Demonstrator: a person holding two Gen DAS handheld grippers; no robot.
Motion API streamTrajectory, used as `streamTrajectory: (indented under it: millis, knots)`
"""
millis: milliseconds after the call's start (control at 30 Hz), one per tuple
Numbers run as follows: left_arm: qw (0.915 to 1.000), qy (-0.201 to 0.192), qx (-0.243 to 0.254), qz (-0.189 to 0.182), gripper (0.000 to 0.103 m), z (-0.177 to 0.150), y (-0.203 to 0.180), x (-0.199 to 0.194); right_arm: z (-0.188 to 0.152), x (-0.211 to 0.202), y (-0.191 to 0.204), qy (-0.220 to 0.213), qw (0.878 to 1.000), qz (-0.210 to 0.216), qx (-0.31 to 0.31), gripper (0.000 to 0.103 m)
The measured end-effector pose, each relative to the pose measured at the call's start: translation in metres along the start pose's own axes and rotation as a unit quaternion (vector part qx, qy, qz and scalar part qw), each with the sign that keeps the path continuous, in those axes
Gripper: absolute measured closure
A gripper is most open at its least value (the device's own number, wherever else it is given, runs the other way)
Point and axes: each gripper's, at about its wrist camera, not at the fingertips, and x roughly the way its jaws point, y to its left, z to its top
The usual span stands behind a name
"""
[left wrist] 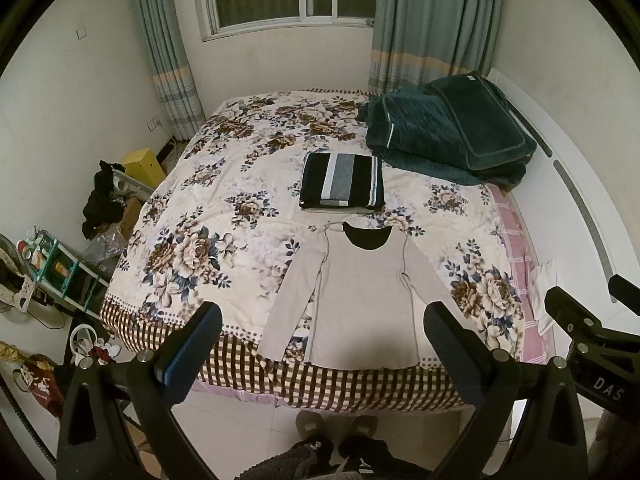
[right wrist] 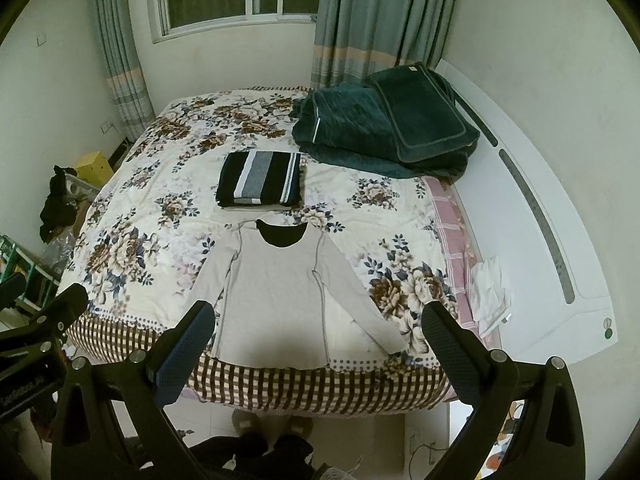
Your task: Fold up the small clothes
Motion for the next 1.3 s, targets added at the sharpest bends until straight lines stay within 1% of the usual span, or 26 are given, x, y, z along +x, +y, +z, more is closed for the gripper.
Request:
streamTrajectory:
  millis: [367, 467, 1067, 1233, 1267, 1300]
  knots:
    - [1.0, -0.001, 0.0, 0.0, 0.0, 0.0, 0.0, 0.0, 0.001, -0.002, 0.003, -0.001, 1.0, 0.0, -0.001, 0.0]
    - [1.0, -0.001, 0.001, 0.001, 0.0, 0.005, -0.002, -0.004, 0.002, -0.002, 0.003, -0.001, 1.0, 0.0, 0.0, 0.0]
    - [1.0, -0.003, -0.001, -0.001, 0.0, 0.003, 0.0, -0.005, 0.002, -0.003, 0.006, -0.002, 1.0, 0.001, 0.0, 0.0]
    - [1.0, -0.003, -0.002, -0.003, 0.0, 0.01, -0.003, -0.002, 0.001, -0.001, 0.006, -0.003, 1.0, 0.002, 0.007, 0.0]
    - [0.9999, -0.009, -0.005, 0.001, 0.0, 0.027, -0.003, 0.001, 0.004, 0.002, 0.007, -0.001, 1.0, 0.004, 0.013, 0.0]
    - [0.9998, -0.017, -0.006, 0.008, 0.0, 0.03, -0.003, 0.007, 0.005, 0.005, 0.006, 0.001, 1.0, 0.005, 0.017, 0.0]
